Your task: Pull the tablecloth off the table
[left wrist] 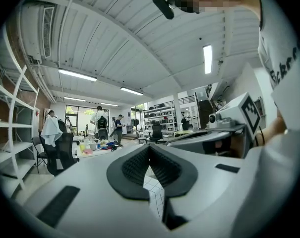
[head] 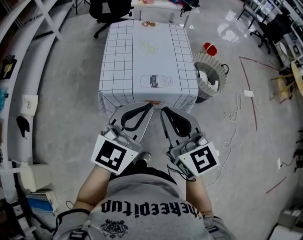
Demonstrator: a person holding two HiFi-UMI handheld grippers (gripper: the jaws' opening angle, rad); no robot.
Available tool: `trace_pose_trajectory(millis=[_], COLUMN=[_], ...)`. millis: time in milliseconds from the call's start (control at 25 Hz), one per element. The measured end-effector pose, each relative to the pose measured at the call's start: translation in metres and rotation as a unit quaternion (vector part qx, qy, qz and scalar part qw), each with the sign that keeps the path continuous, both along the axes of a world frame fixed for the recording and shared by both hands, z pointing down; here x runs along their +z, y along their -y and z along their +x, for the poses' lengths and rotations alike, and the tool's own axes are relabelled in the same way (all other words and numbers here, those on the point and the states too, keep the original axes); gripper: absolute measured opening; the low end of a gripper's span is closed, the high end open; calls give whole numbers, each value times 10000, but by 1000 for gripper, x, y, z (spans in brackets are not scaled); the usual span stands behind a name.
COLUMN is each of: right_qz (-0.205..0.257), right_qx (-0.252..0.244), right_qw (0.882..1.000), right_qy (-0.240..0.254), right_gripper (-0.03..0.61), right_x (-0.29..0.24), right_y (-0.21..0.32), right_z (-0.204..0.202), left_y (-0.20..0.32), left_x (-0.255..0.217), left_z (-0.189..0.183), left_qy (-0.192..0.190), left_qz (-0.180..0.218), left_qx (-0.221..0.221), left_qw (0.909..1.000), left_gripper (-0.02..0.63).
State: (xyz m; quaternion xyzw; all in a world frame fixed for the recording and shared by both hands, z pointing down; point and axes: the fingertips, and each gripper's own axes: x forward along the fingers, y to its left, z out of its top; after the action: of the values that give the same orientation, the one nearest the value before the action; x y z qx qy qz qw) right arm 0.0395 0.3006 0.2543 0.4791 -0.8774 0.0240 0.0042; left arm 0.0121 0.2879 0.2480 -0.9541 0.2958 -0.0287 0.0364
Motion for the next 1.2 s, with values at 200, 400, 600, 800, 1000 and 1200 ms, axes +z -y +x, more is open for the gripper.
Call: trace_pose_trajectory(millis=[200,400,600,800,1000,1200], right_qz=[-45,-56,-96,-160,-176,-233], right_qx=[-51,46,134,252,405,536], right_qw=[10000,10000,9999,9995,9990,9983], right_qy=[2,-11,-41,-34,-23,-24], right_gripper=[14,26,40,43,48,48], right_x=[-2,-1,1,3,2,3], right_y=[34,53,80,117,157,195], right_z=[0,2,-1,-7,-12,-17], left_y=[34,56,85,122,163,201], left_x=[-2,-3,-1,0,0,-1], left_z=[0,-2,-7,-12,-17,-20], left_qy=[-17,-67,-22,-4,17,71], left_qz=[-89,-99,-114,-137,-139,-98], left_qx=[-57,-19,12,146,297,449], left_qw=[9999,9999,9999,9998,9995,9989], left_gripper=[14,14,14,14,14,14])
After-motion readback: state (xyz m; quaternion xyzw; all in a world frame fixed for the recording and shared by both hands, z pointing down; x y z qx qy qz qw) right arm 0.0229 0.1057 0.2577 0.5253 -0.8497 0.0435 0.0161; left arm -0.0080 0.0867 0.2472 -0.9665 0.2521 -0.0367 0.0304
